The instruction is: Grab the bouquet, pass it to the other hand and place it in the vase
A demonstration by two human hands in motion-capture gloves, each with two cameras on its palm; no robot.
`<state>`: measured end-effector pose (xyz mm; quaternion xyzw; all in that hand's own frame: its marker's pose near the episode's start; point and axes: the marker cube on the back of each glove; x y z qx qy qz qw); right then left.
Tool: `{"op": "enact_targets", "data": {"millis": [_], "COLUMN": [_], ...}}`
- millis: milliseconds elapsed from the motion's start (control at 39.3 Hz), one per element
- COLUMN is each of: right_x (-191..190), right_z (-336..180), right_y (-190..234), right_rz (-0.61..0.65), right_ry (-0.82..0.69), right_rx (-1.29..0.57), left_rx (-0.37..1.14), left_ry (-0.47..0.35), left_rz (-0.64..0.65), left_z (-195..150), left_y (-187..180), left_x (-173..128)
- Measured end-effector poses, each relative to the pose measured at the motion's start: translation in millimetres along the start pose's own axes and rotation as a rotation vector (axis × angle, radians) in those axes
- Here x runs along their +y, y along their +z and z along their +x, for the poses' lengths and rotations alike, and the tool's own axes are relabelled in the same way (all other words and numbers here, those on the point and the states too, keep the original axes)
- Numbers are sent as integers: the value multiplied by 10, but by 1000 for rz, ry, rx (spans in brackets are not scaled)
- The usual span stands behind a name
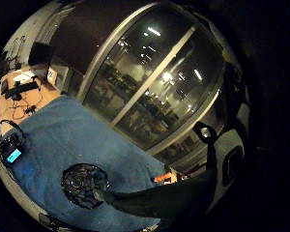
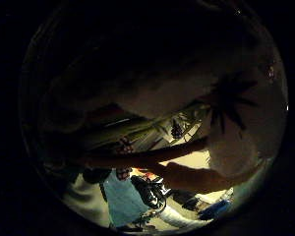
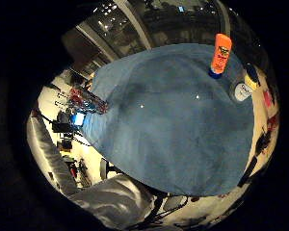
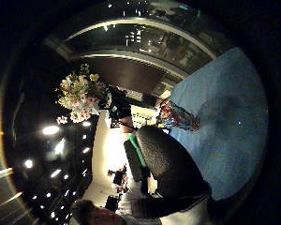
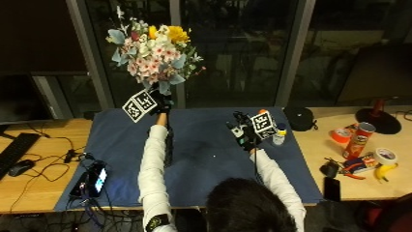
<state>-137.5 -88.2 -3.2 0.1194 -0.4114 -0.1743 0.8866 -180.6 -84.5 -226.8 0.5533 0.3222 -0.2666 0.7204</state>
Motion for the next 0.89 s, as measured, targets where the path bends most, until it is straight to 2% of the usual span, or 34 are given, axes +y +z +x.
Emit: {"op": "enact_targets", "data": {"millis": [204,305,382,433,509,585,662,764,789,891], "right_x": [-33,-26,-8,22,102,217,383,538,524,443], "right_z": [82,66,86,141,289,404,347,280,337,561], "right_y": [68,84,113,136,176,173,107,50,49,73], "right_rz": [-5,-12,-34,-56,-106,-158,-191,-277,-254,-118], "right_ry": [12,15,34,47,62,81,58,-112,-91,160], "right_rx": [20,11,-13,-20,-16,-3,-27,-175,-135,138], "left_rx": [-27,-29,-41,-84,-213,-266,-239,-211,-202,-159], "left_ry": [-40,-63,-92,-113,-146,-203,-267,-308,-311,-319], "left_rz": [12,-45,-205,-398,-733,-888,-932,-941,-936,-897], "left_z": [-383,-559,-749,-981,-1534,-2009,-2249,-2429,-2455,-2548], "left_y": [96,116,99,88,5,-190,-417,-612,-653,-764], "left_x": [1,60,236,434,840,1197,1432,1570,1579,1550]}}
